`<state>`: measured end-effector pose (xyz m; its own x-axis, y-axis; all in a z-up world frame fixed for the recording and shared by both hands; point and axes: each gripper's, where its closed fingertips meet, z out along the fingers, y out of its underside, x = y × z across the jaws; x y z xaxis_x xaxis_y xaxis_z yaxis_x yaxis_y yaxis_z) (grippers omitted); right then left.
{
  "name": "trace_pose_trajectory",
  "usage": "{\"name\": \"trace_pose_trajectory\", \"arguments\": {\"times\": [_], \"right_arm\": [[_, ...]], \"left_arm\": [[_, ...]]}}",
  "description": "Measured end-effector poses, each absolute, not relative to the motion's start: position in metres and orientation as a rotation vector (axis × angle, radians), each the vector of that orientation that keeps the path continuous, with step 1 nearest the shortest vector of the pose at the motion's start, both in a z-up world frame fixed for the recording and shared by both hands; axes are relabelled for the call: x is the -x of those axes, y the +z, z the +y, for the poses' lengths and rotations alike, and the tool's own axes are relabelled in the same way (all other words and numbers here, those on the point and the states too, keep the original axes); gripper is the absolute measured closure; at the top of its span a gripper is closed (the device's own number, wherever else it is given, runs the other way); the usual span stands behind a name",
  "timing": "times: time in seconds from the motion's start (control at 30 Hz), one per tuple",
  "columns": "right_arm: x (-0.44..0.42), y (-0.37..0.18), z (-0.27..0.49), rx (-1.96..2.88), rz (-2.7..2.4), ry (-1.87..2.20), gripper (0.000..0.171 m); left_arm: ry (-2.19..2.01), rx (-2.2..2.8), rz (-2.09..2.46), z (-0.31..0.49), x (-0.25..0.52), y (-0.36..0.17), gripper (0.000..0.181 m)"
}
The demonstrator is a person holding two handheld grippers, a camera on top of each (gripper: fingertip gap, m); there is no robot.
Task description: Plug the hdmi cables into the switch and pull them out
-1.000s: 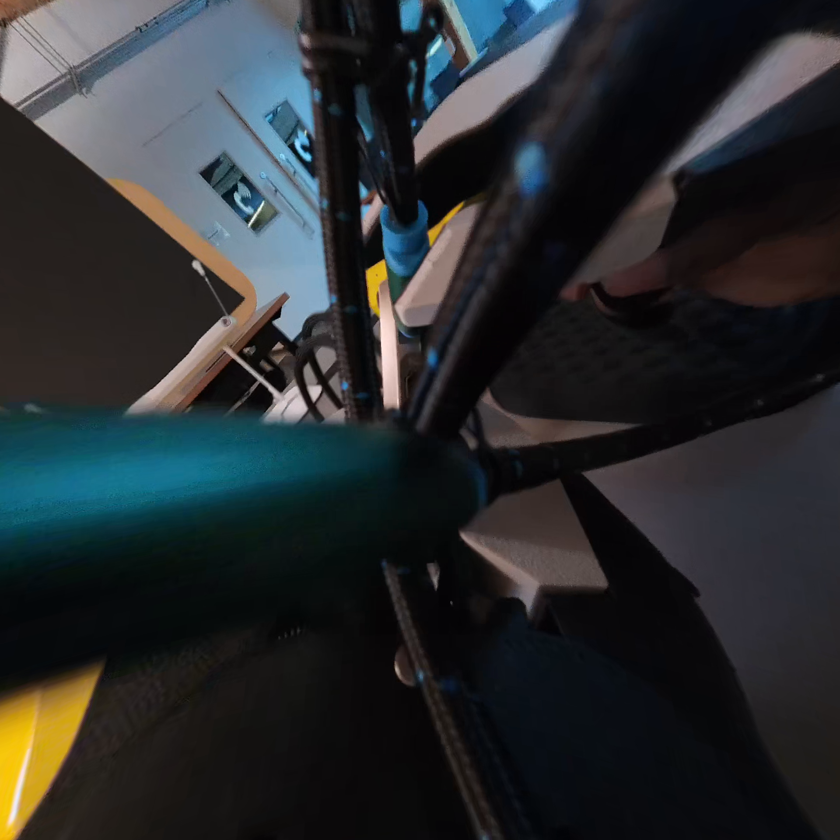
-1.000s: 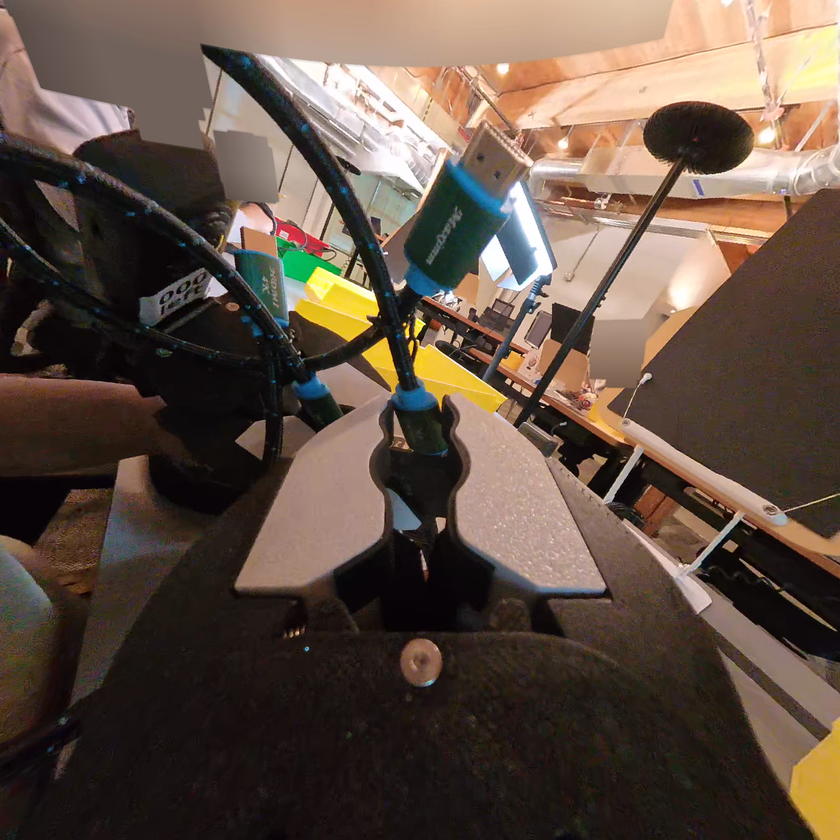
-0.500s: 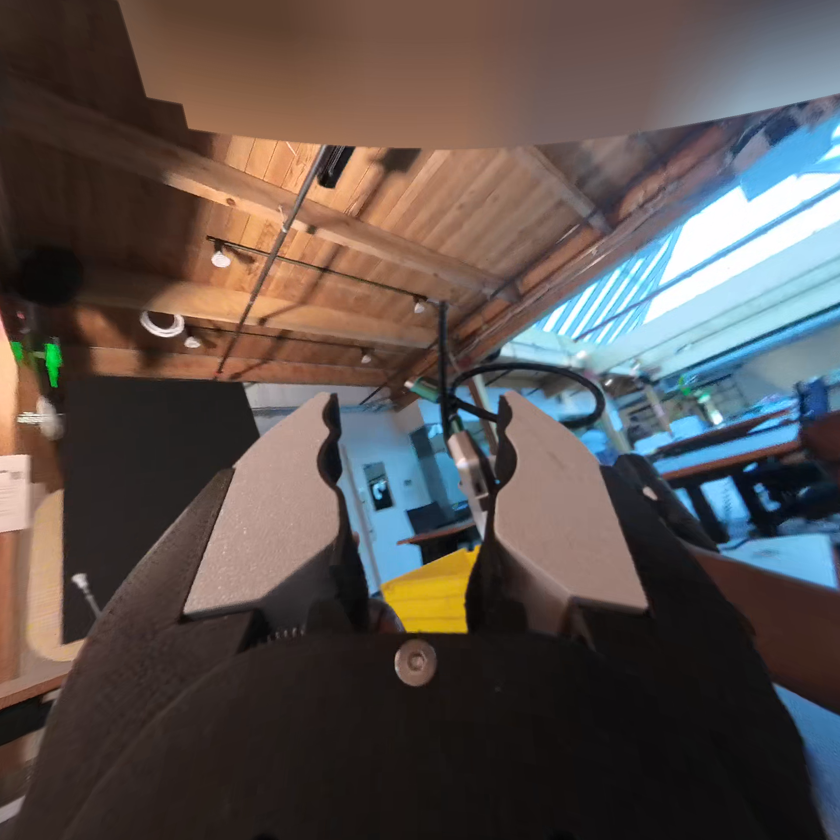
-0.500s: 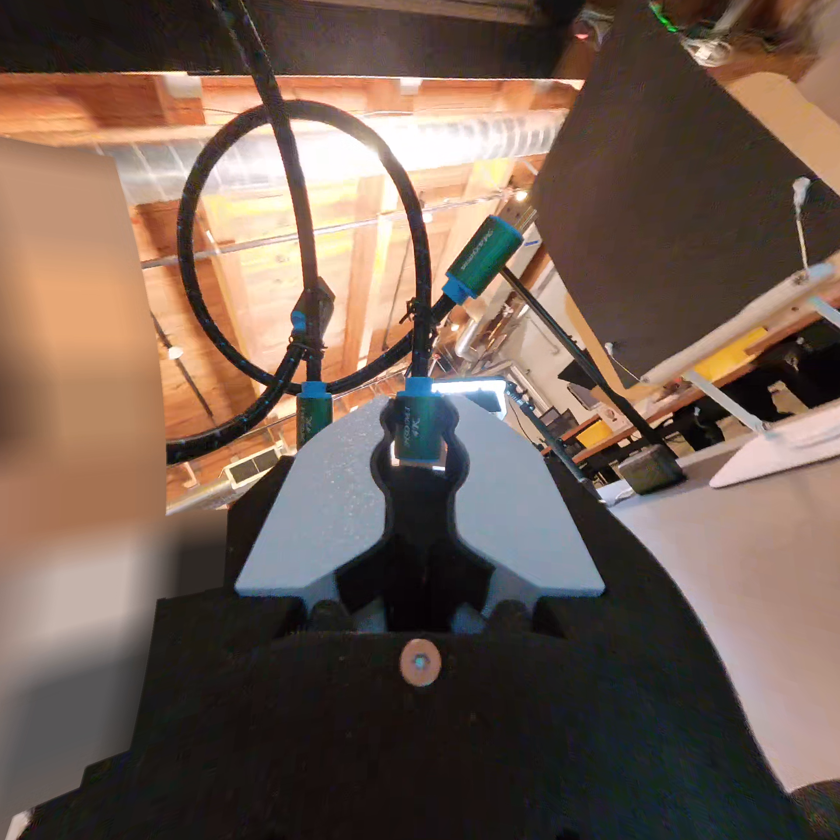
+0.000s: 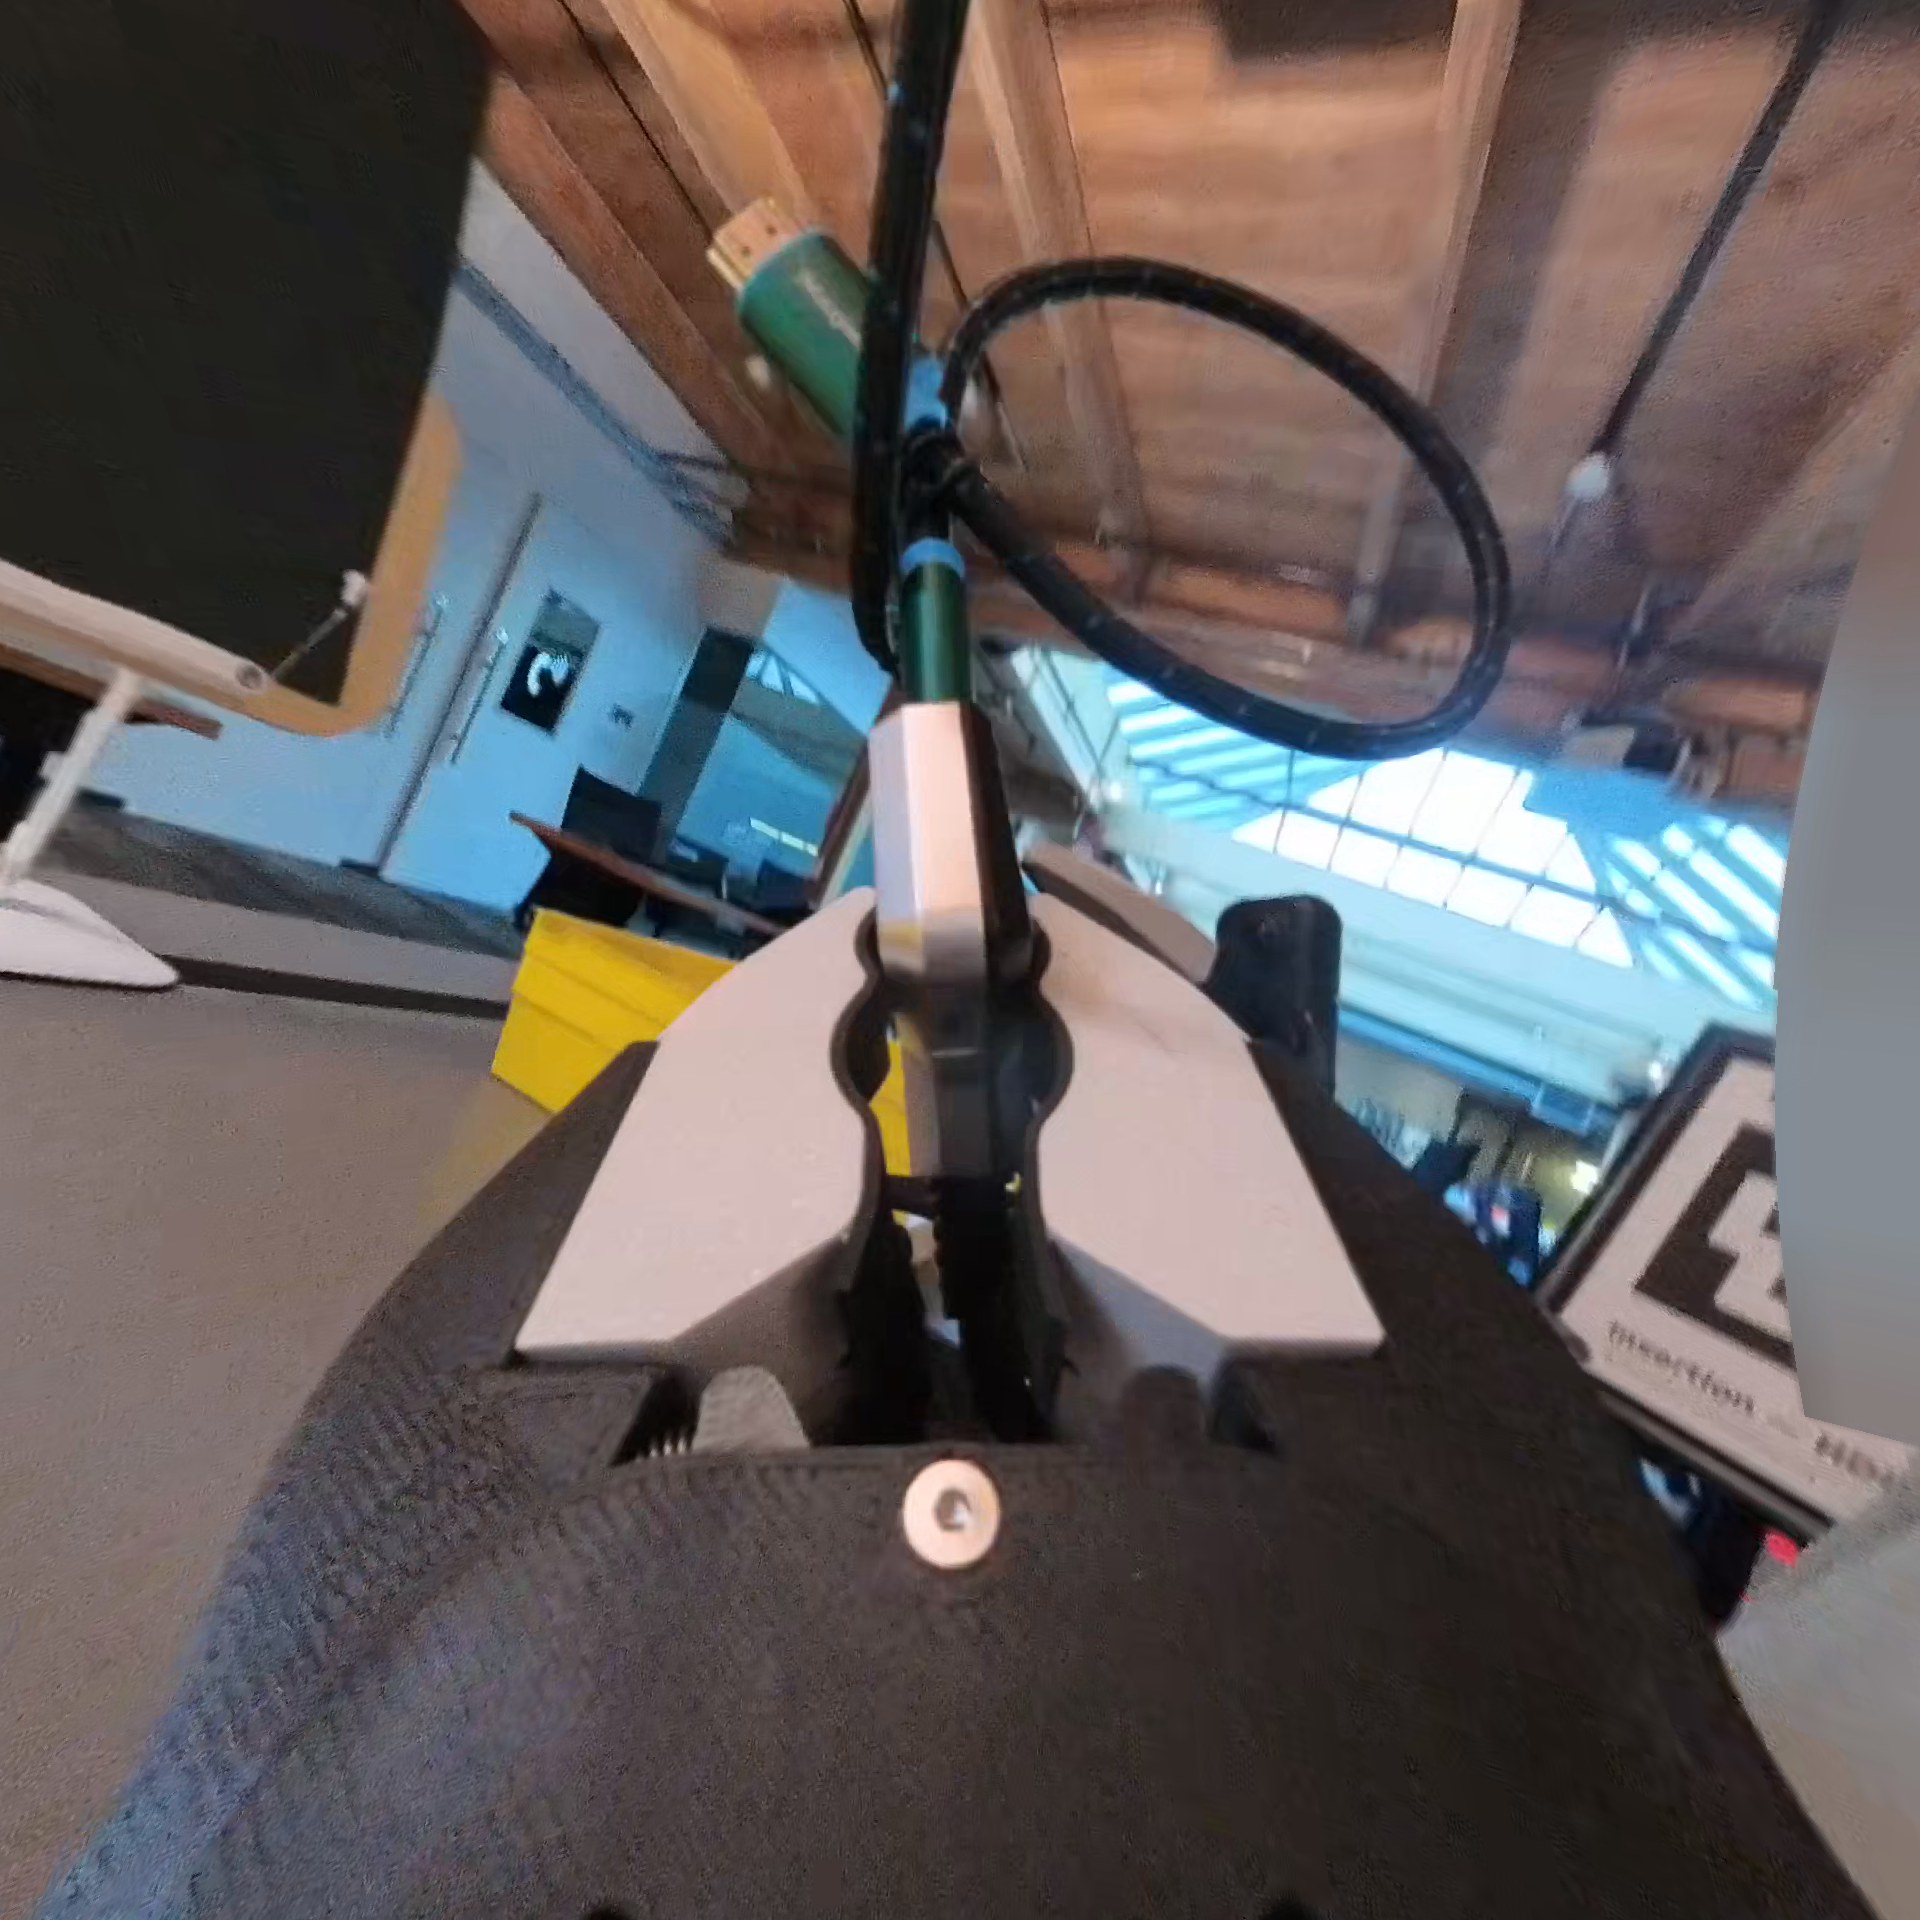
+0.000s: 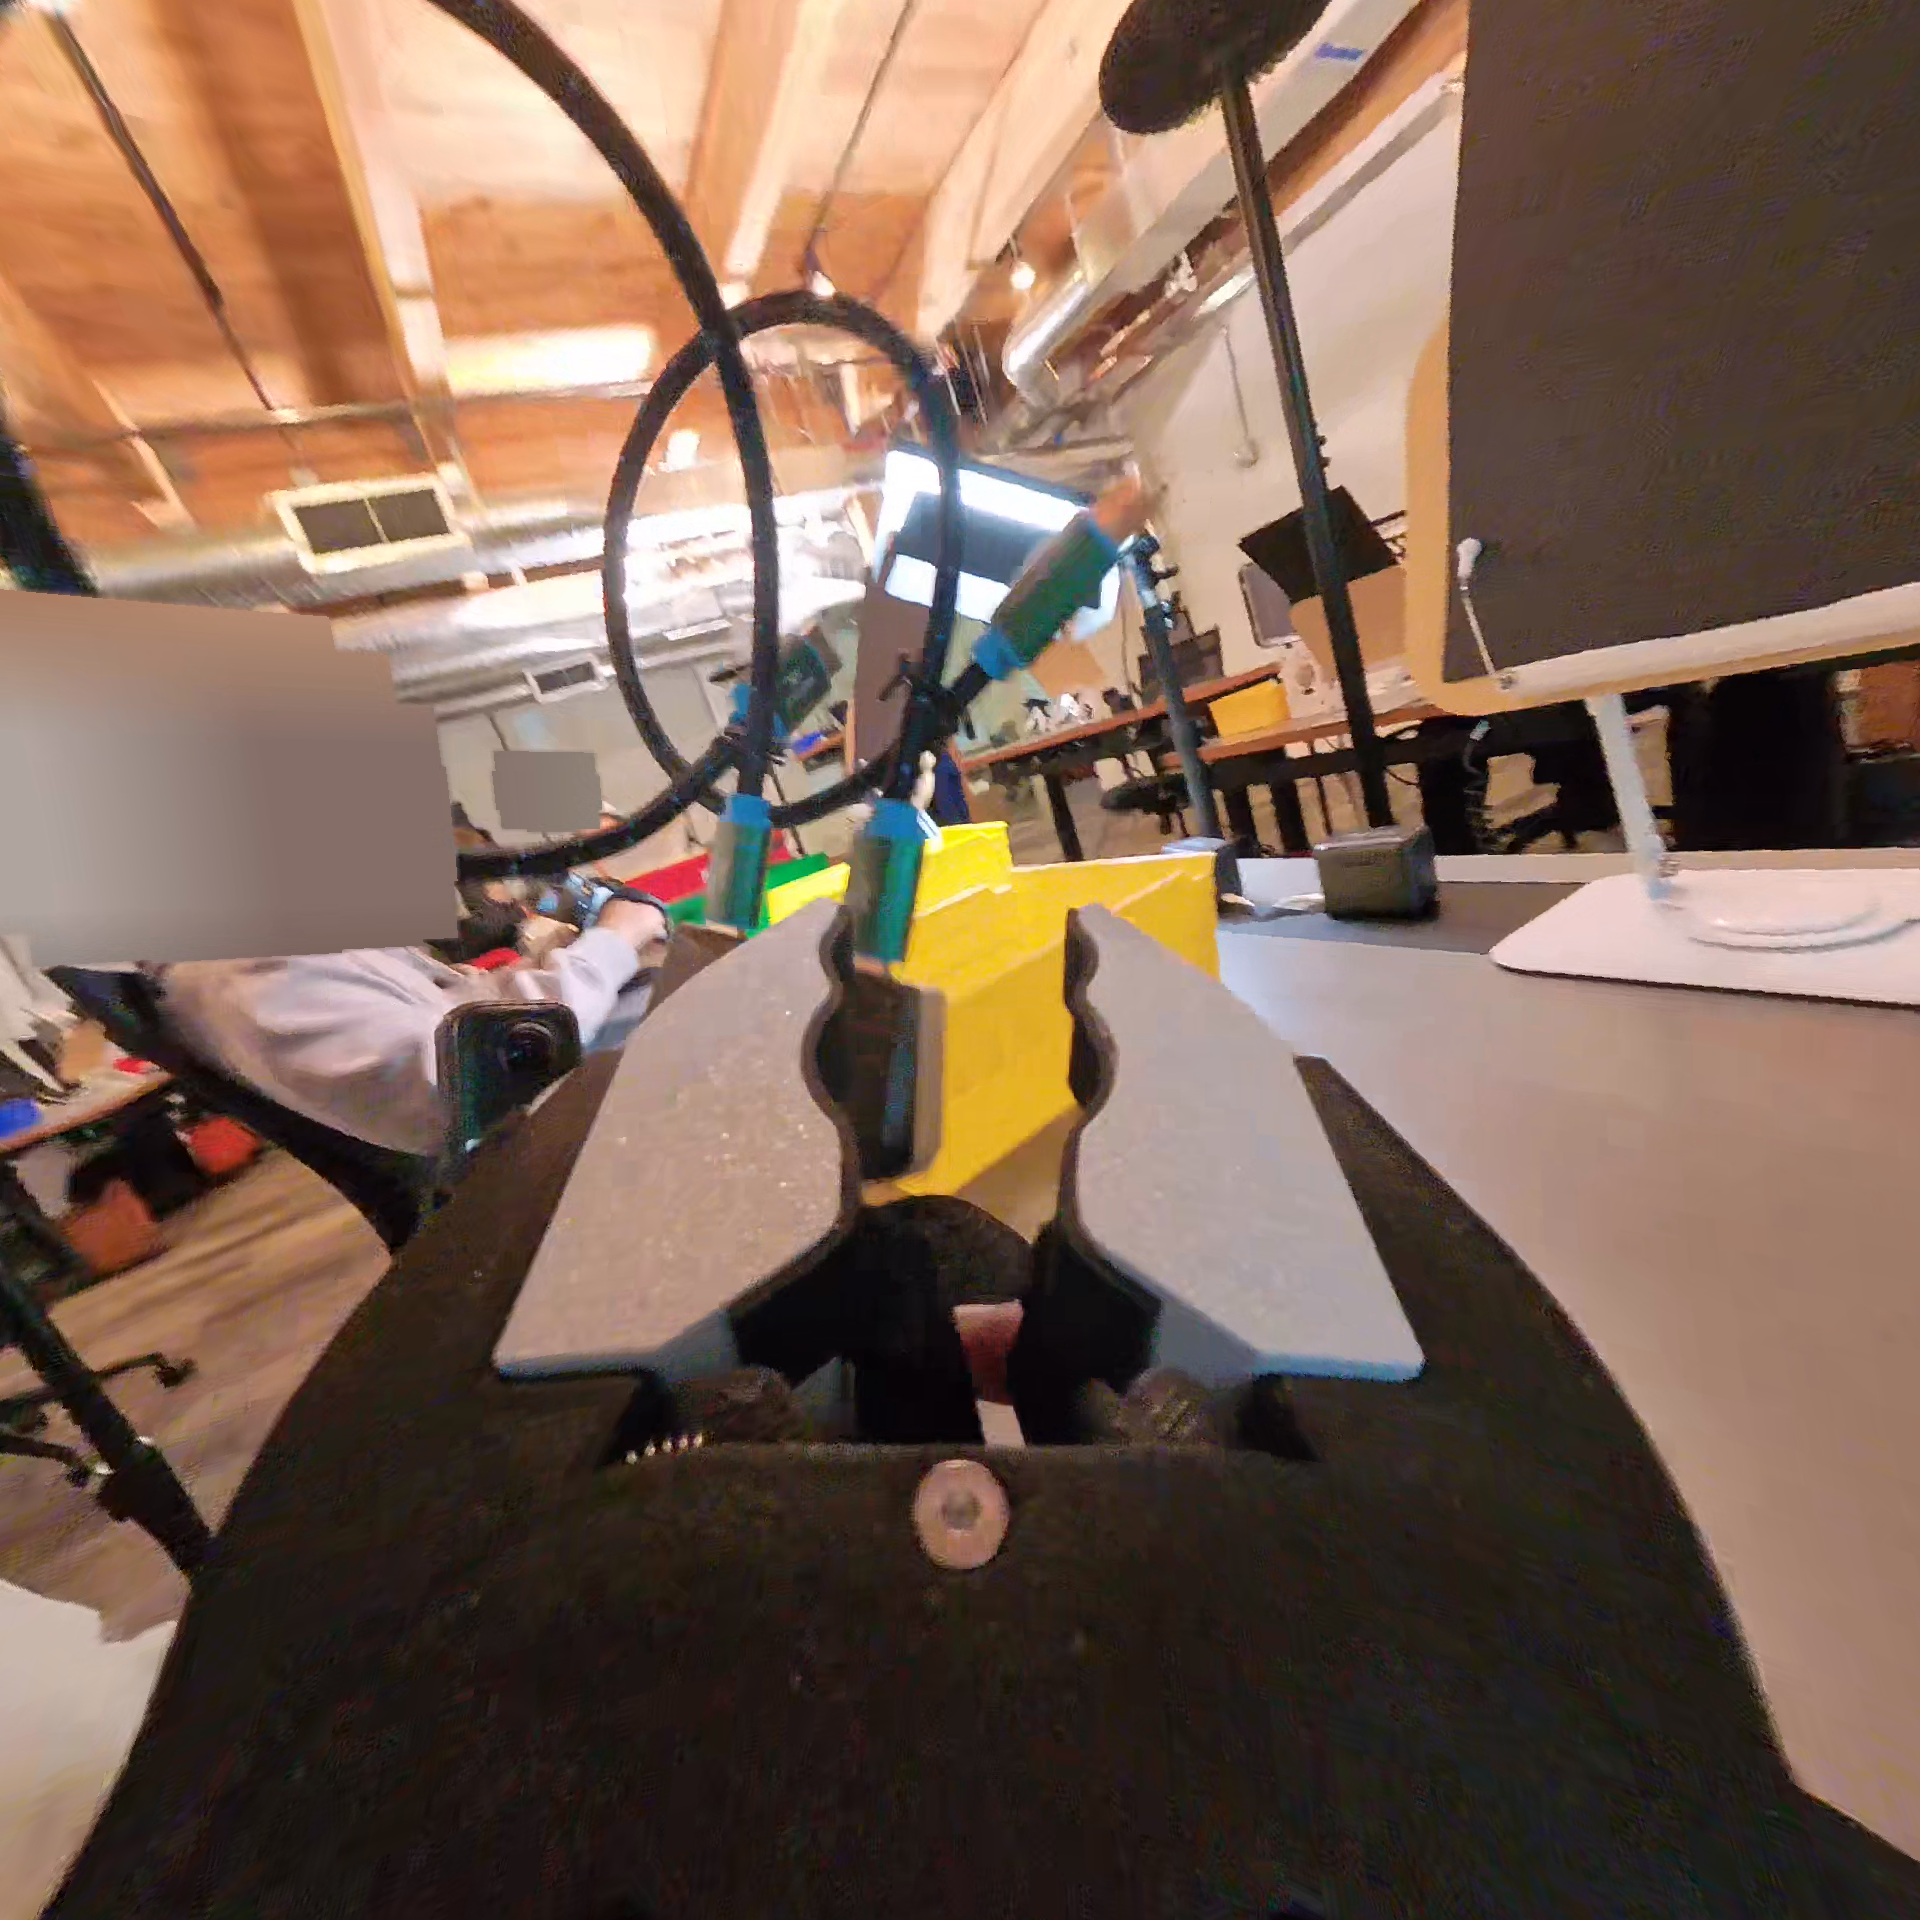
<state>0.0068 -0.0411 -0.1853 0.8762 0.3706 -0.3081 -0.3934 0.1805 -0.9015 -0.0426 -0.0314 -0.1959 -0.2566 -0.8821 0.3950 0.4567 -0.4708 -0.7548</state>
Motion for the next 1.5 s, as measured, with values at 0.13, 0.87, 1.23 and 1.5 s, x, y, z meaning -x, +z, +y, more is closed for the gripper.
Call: {"name": "trace_pose_trajectory", "arguments": {"times": [0.13, 0.87, 1.23, 1.5], "right_arm": [[0.017, -0.209, -0.045, 1.446, -0.052, 0.482, 0.117], [0.064, -0.256, -0.044, 1.628, -0.488, 0.327, 0.147], [0.078, -0.259, -0.039, 1.571, -0.459, 0.267, 0.145], [0.025, -0.199, -0.066, 1.334, -0.335, 0.286, 0.150]], "left_arm": [[-1.815, 0.992, 0.251, 0.010, 0.069, -0.192, 0.160], [-1.789, 0.961, 0.595, -0.023, 0.049, -0.196, 0.144], [-1.724, 0.992, 0.702, -0.019, 0.053, -0.198, 0.155], [-1.631, 1.033, 0.873, -0.023, 0.046, -0.211, 0.156]]}}
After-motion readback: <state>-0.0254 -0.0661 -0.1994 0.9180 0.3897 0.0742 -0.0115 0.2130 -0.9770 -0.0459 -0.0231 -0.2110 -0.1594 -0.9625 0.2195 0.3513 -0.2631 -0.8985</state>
